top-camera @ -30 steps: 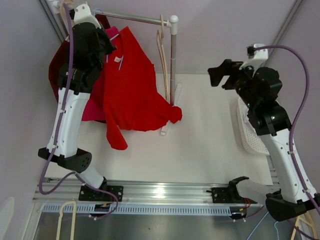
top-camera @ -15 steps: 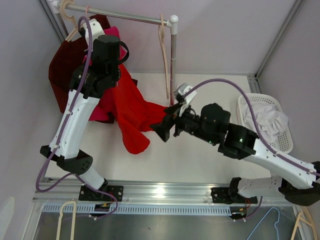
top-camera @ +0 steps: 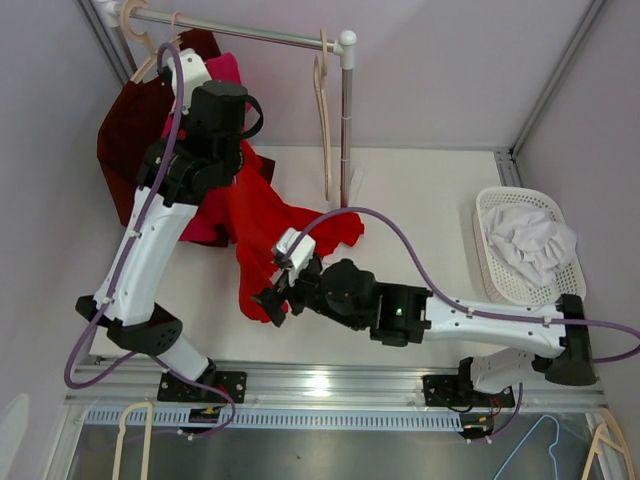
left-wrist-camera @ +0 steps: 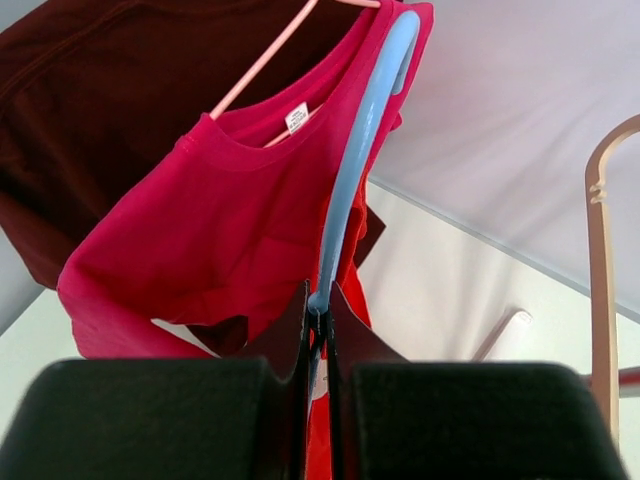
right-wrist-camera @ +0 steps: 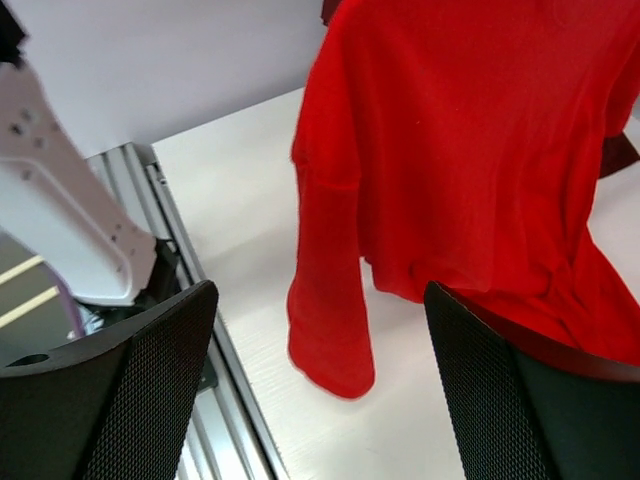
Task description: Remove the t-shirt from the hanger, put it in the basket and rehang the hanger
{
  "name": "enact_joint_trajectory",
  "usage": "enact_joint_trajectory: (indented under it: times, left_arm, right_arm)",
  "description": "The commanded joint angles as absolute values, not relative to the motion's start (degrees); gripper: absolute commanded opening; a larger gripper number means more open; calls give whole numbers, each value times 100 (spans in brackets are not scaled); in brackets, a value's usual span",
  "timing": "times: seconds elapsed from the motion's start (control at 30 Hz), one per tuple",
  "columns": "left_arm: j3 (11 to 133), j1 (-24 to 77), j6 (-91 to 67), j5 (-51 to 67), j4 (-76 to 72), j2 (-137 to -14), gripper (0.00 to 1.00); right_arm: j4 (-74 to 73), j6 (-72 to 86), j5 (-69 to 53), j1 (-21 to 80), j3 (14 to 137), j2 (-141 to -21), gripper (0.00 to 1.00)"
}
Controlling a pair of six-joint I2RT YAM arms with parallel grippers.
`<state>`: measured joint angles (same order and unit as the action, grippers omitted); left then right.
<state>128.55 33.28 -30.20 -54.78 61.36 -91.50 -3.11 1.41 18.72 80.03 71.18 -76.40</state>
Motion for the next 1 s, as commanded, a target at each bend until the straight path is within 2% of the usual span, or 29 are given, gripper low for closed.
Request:
enact_joint_trajectory:
  times: [0.0,0.1,0.13,0.2,0.3,0.33,0.57,0.97]
  left_arm:
    - [12832,3454,-3199,-5625,6152,-8825,1]
    - [12700,3507,-3208,-5599,6108,-8737,1]
    - [12613,3516,-3217,-5590,6091,-8710,1]
    - [12525,3516,-3164,-5599,5942,-8666,1]
    - [12436,3516,-3111,-5555,5801,-8649,1]
    - [12393,3524,-3103,-5494,5749,-8675,1]
    - [12050,3323,-2909,-5151,5089,-8928,1]
    - [12638,2795,-2883,-4658,5071,-9756,1]
  right_arm:
    - [597,18,2416,8068,7311,-7944,88]
    - [642,-175,2593,8068,7549,-8313,81]
    - [615,-176,2715,8068,7767,-8410,62]
    - [440,-167,2795,8068,7971,-8577,51]
    - [282,-80,2839,8077,8112,-8701,23]
    - [255,-62,2839,8103,8104,-8666,0]
    - [27,0,3488,8708,7621,-8193,0]
    - [-686,764,4324,9764,7120,-7893,0]
